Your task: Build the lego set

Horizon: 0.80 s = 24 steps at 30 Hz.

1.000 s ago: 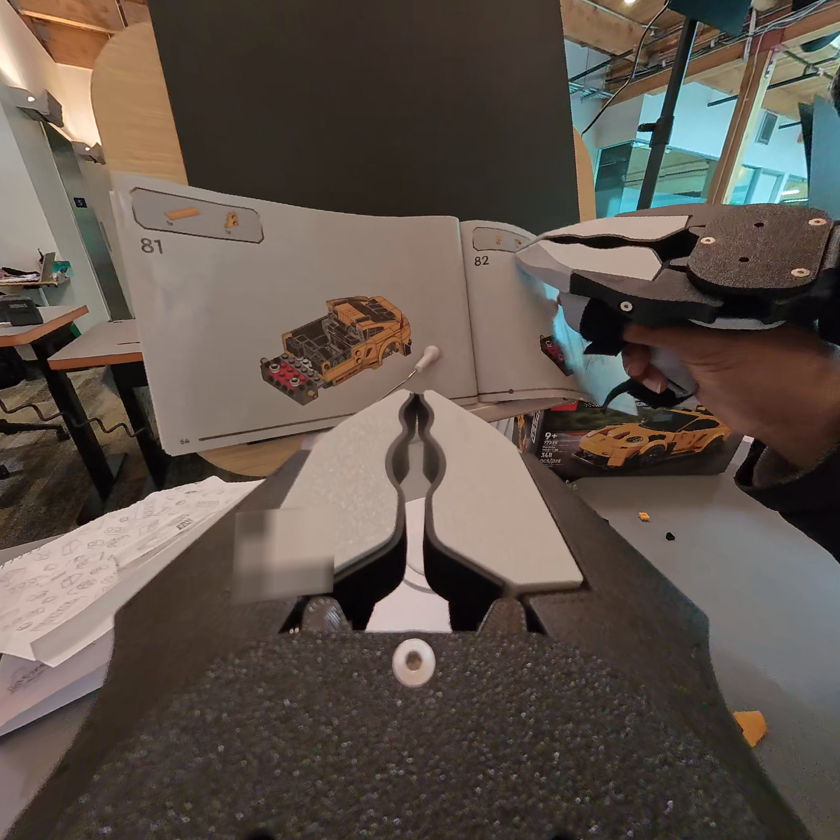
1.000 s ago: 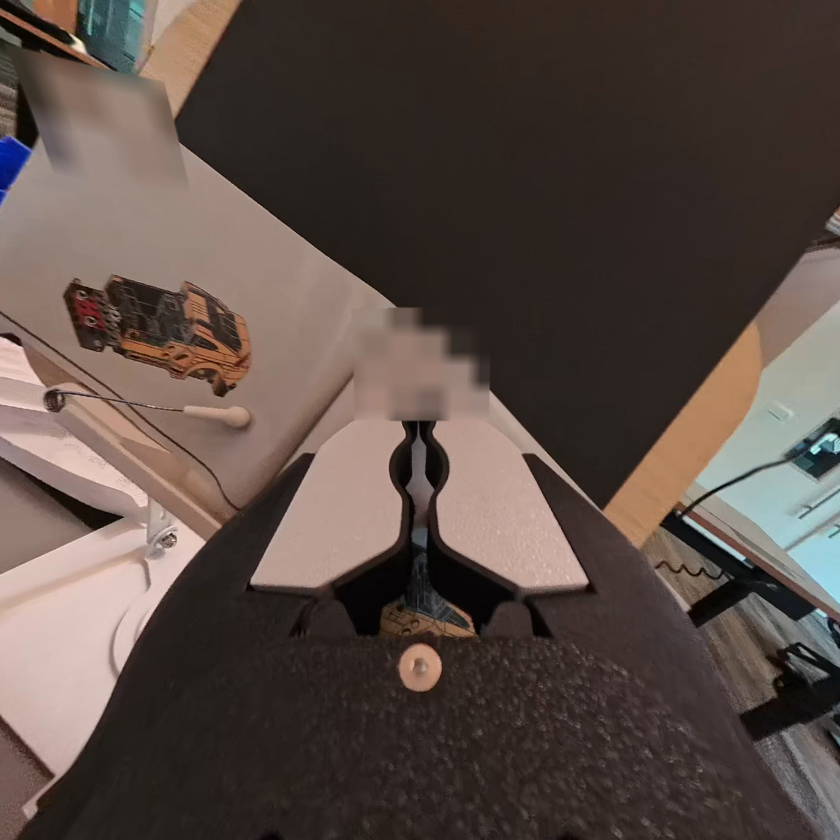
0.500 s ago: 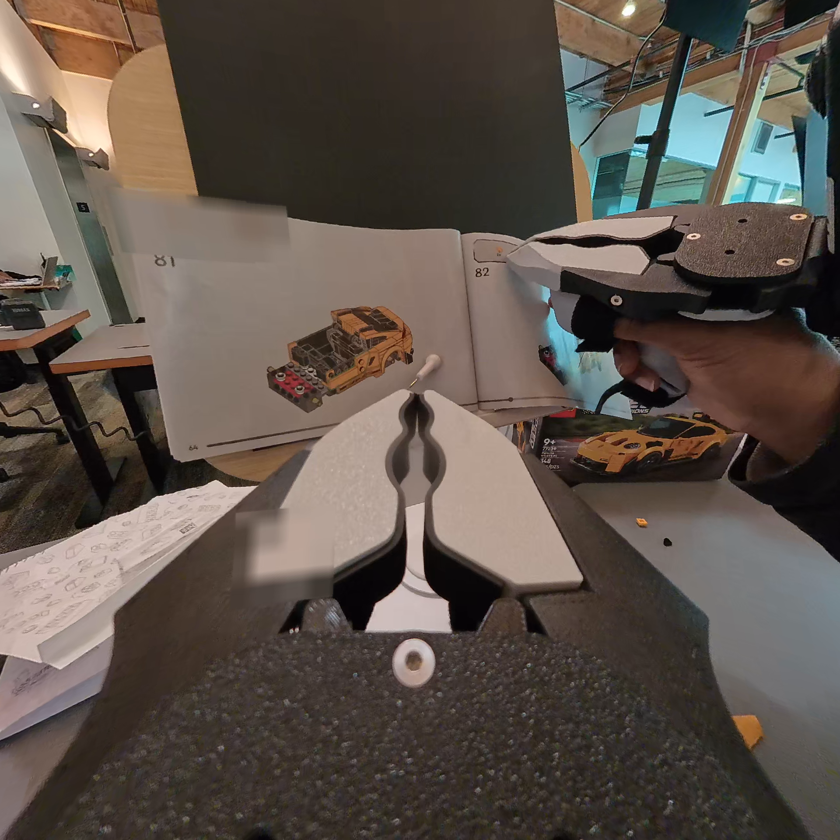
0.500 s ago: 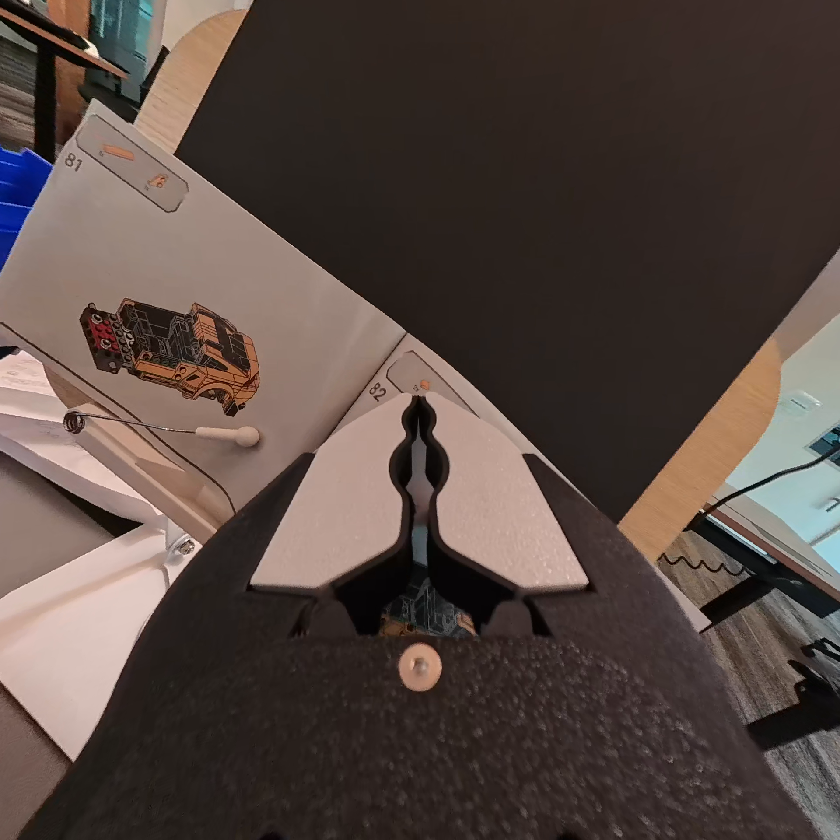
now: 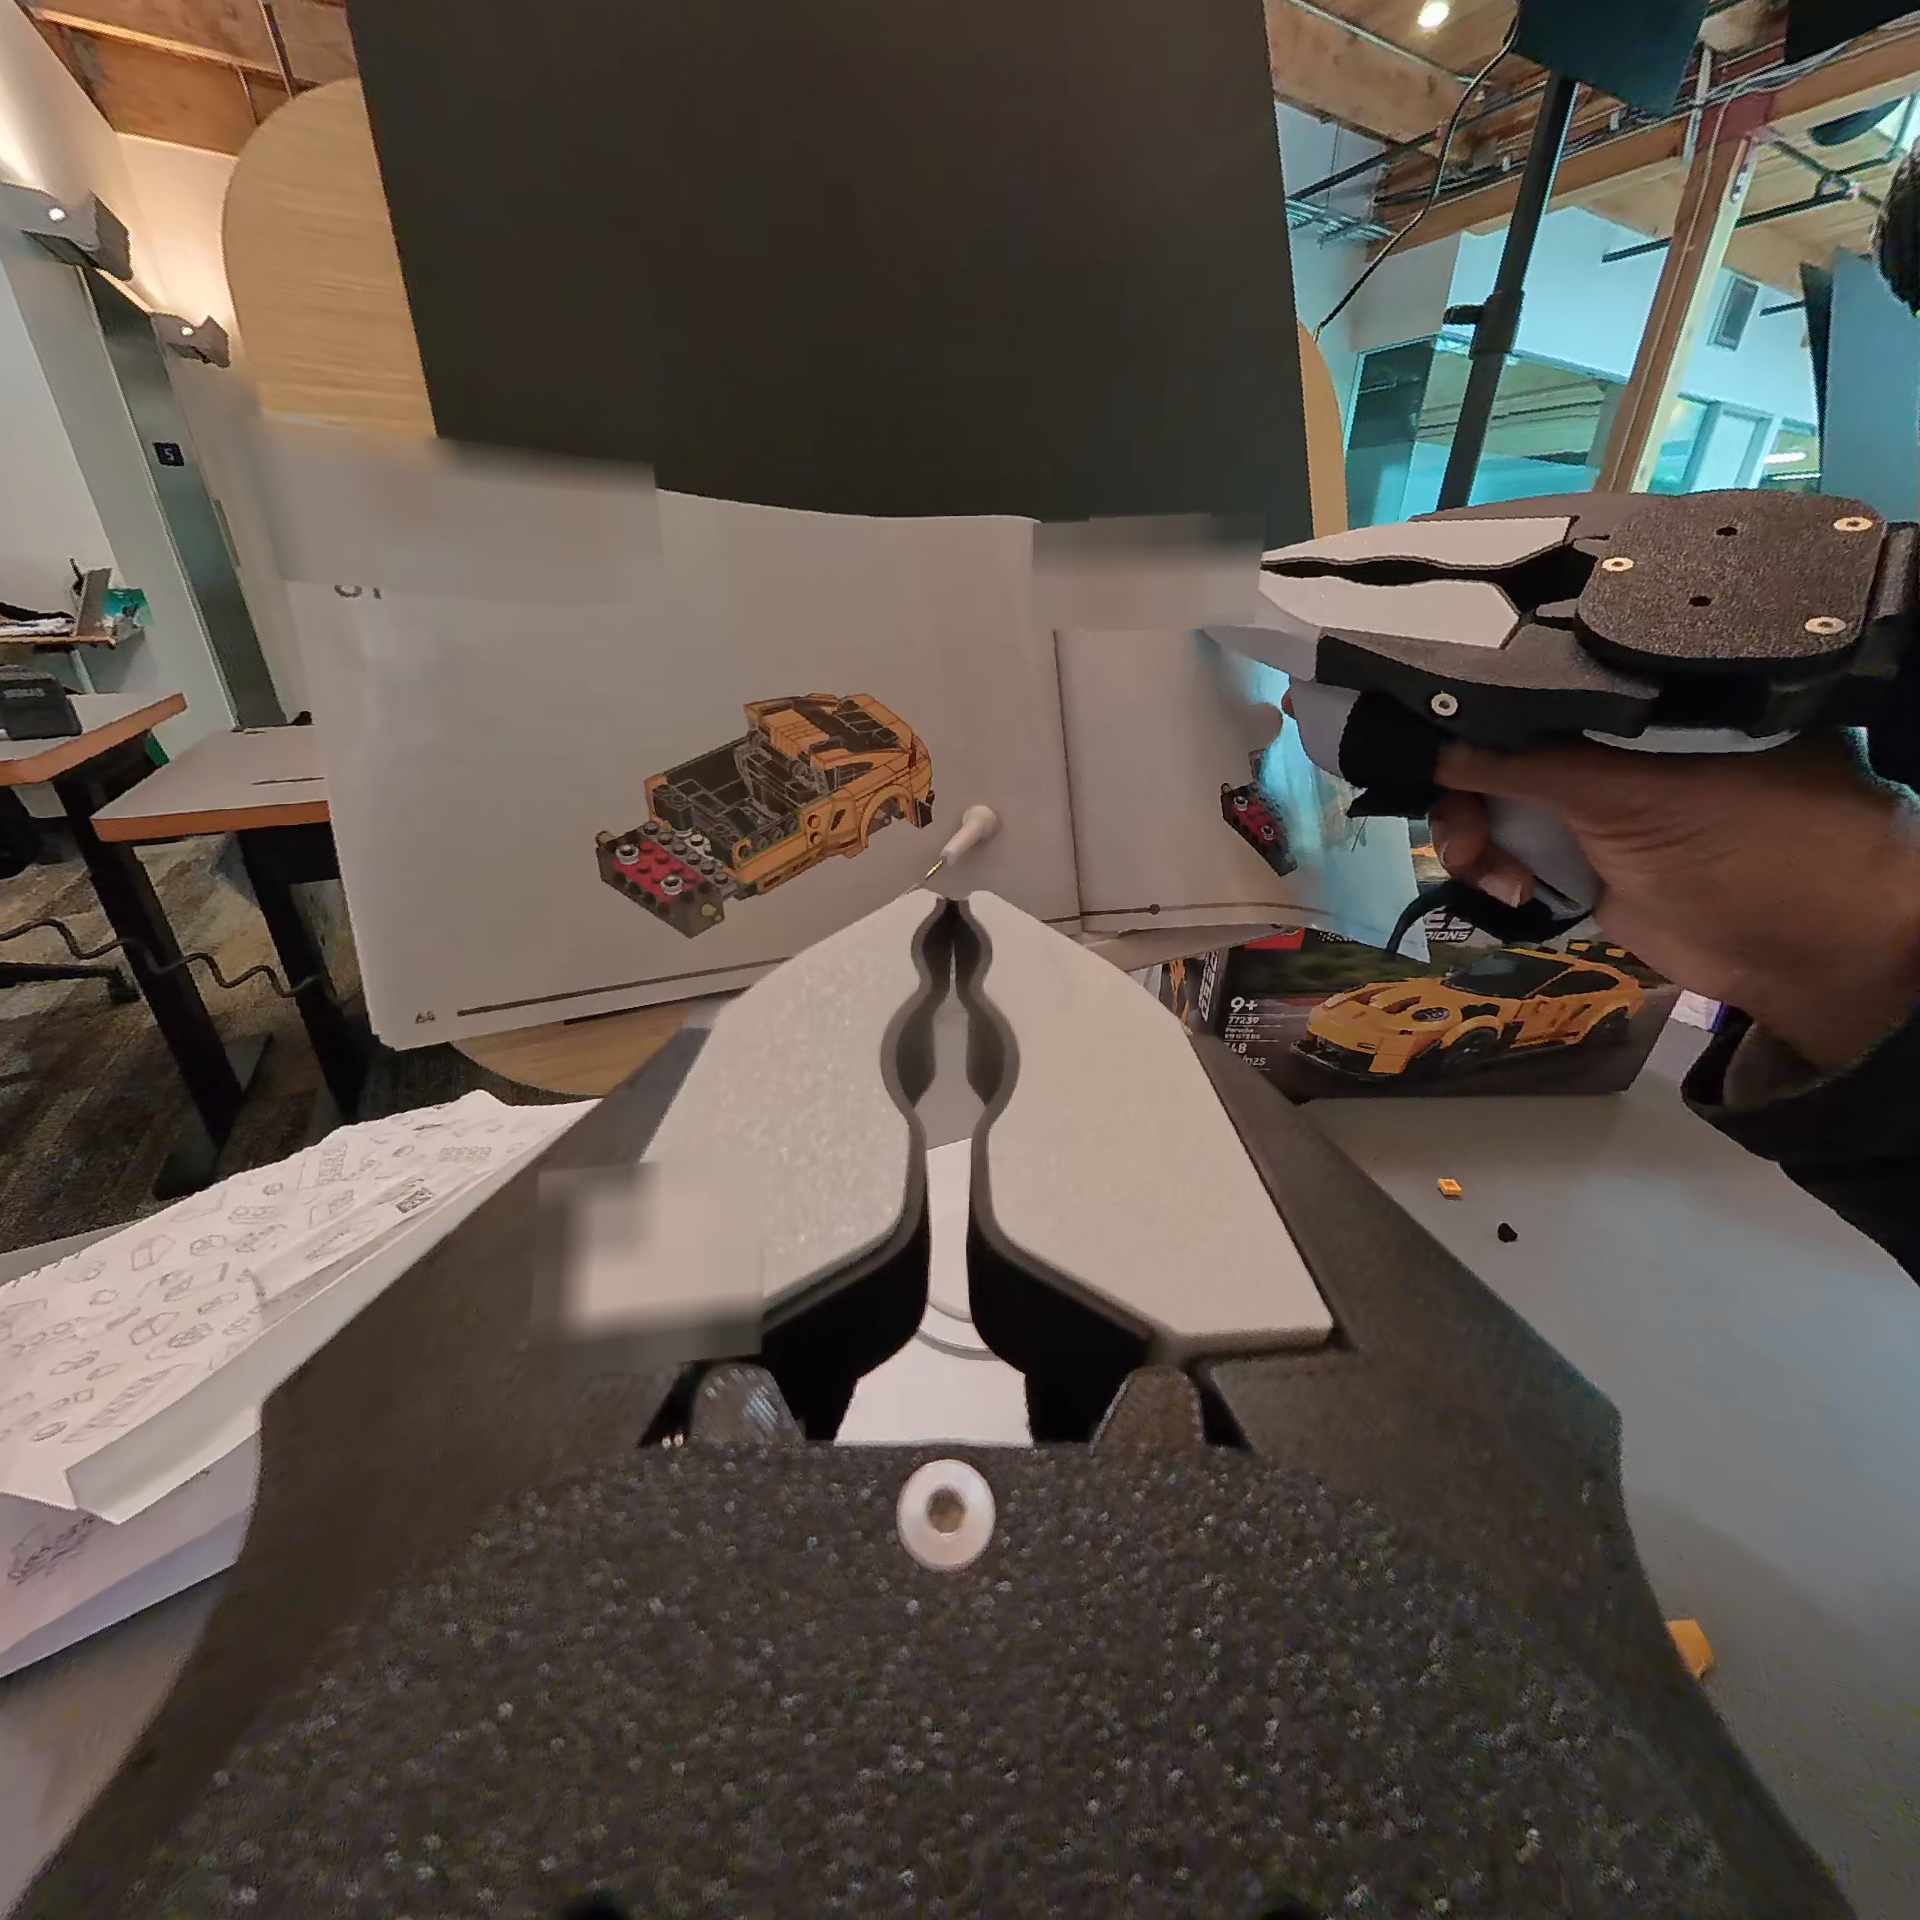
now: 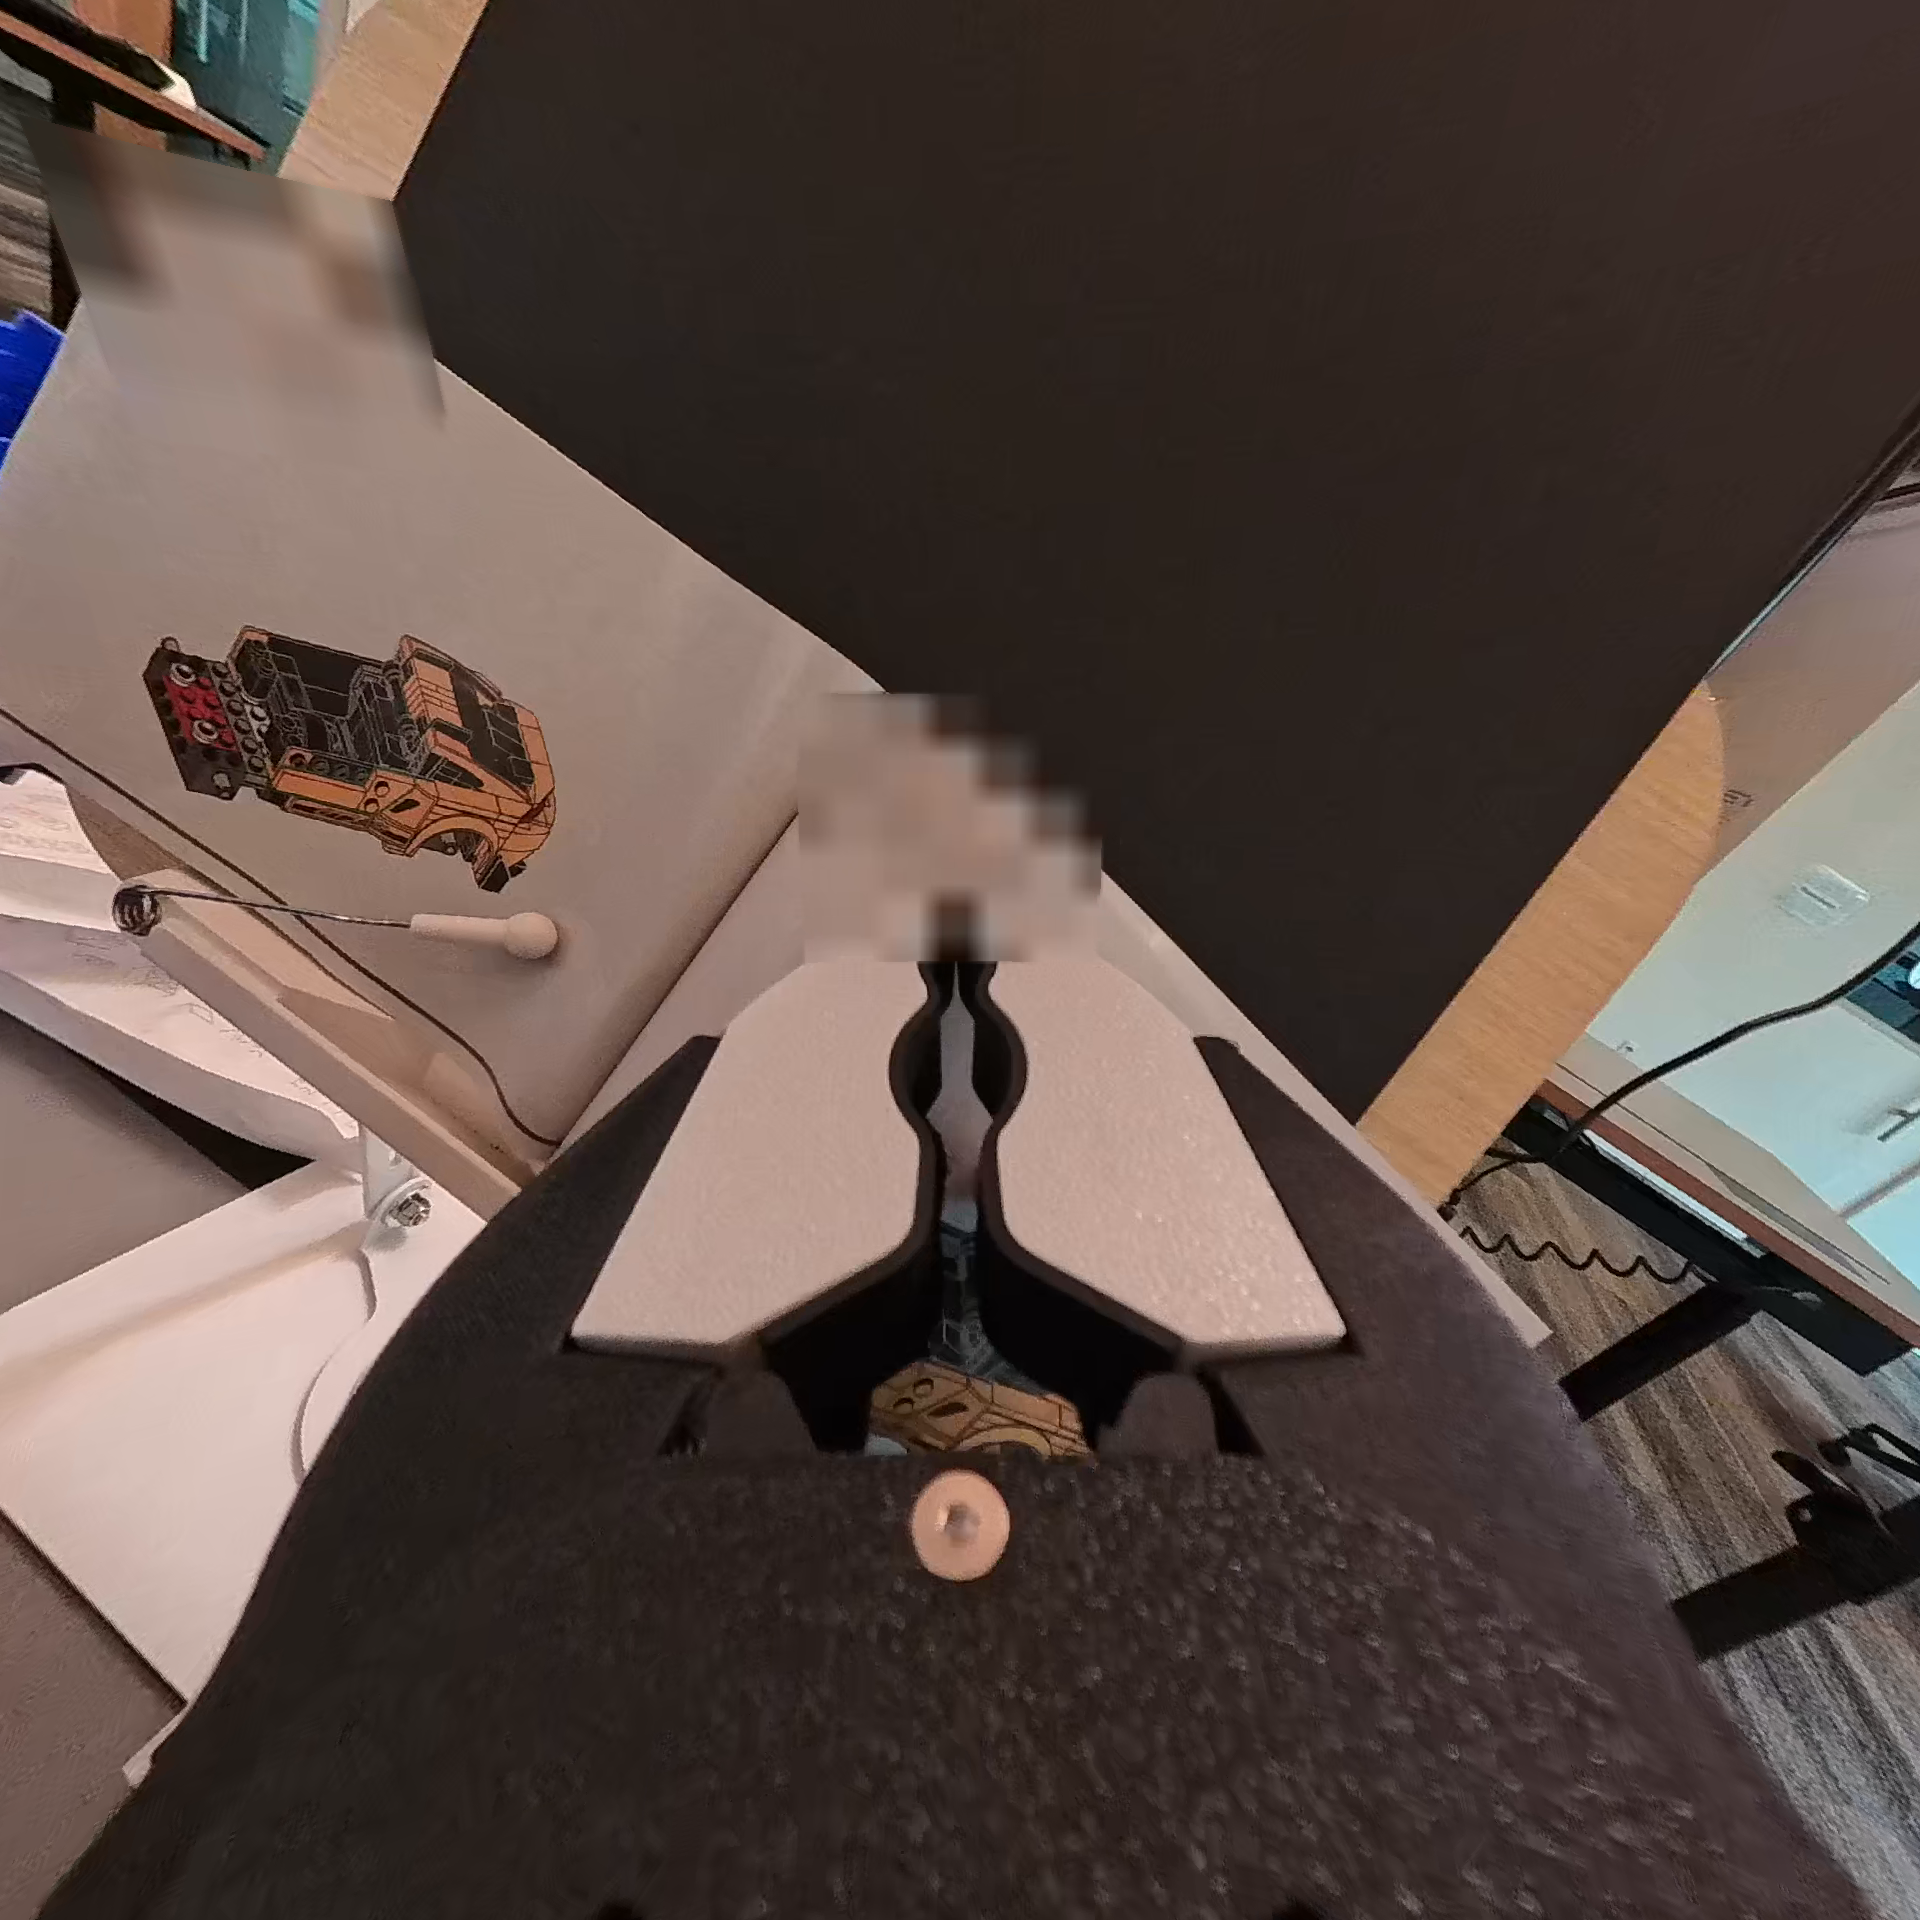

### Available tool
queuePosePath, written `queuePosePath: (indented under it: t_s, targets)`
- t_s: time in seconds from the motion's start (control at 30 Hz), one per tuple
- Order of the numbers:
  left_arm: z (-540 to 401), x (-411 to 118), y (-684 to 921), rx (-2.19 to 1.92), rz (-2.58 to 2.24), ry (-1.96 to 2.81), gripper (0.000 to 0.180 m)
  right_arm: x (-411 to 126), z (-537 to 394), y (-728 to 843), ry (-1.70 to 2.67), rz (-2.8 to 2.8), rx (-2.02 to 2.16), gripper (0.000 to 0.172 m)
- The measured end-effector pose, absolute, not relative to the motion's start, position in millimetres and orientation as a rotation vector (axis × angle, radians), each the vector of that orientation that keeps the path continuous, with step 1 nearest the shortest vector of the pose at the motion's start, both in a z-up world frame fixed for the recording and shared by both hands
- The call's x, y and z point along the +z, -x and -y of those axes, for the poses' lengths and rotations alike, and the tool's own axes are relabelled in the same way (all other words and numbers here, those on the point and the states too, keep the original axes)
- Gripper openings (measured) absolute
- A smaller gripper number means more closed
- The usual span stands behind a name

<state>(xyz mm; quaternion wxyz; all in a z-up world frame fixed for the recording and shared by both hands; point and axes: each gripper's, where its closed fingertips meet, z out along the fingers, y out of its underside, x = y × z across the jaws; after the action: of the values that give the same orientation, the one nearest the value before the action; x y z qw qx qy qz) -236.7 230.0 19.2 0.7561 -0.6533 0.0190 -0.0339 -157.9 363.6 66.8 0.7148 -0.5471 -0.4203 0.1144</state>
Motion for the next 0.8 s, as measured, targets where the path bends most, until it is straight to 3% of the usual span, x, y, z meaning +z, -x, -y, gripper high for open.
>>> queuePosePath:
  t_s: [0.4,0.67,0.8]
  targets:
    - [-225,26,236,-0.105,-0.077,1.453,0.0,52,-325,126,1.236,0.953,0.387,0.001]
    - [-207,37,208,-0.159,-0.311,1.579,0.0,0,-263,65,1.379,0.946,0.6,0.003]
    - [-190,7,191,-0.118,-0.496,1.831,0.0,-40,-244,29,1.454,0.965,0.603,0.003]
